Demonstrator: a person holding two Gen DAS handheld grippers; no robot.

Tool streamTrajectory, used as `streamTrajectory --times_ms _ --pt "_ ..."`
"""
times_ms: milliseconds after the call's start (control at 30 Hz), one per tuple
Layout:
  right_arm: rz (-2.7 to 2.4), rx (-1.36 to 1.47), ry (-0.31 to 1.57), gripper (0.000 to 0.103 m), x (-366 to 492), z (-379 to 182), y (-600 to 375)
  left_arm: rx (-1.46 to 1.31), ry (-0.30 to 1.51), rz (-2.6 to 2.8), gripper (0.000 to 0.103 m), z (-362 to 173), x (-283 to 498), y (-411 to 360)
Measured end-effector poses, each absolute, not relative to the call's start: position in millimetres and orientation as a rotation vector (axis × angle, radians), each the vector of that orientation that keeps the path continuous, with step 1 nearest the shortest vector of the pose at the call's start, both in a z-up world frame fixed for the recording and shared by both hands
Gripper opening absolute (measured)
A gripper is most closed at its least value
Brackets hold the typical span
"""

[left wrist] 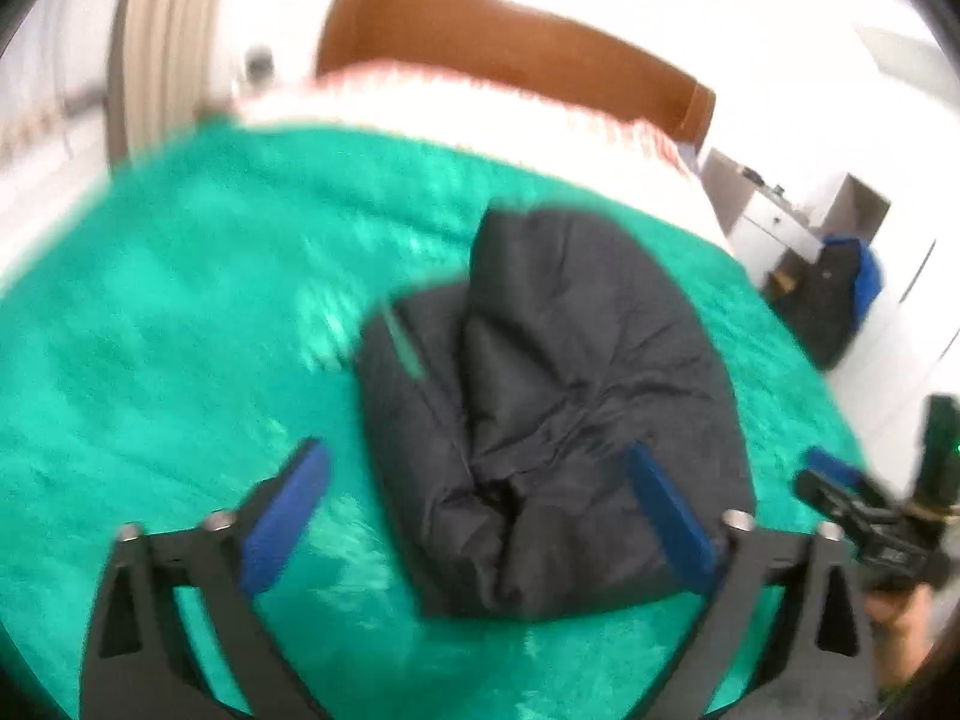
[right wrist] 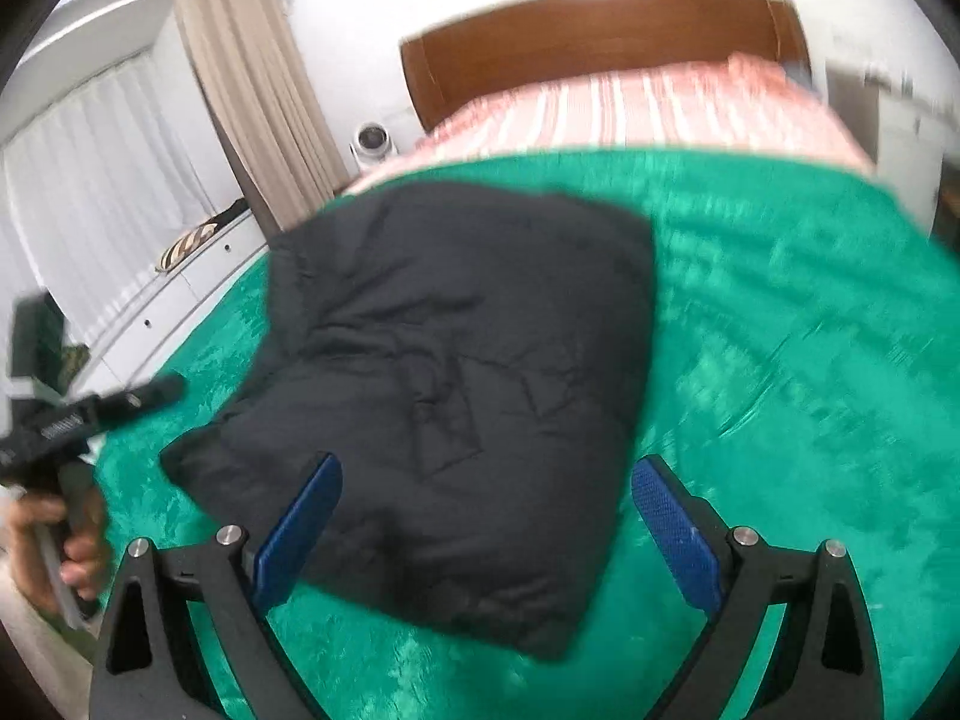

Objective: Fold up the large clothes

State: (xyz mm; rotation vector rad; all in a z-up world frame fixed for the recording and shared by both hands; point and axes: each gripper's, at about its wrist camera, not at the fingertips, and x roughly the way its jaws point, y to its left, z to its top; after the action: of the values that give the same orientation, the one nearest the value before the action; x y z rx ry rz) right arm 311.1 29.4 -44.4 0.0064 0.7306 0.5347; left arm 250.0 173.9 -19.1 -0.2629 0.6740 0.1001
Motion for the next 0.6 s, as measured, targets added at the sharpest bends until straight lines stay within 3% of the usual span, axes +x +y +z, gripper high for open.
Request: streamTrajectory --times_ms 267,600 --pt "0.463 -0.116 0.416 0.102 200 34 4 0.095 0.518 0.269 0.103 25 187 113" --pt "0.449 -0.135 0.389 0.102 138 41 -17 0.107 0.43 0.282 0.103 52 121 86"
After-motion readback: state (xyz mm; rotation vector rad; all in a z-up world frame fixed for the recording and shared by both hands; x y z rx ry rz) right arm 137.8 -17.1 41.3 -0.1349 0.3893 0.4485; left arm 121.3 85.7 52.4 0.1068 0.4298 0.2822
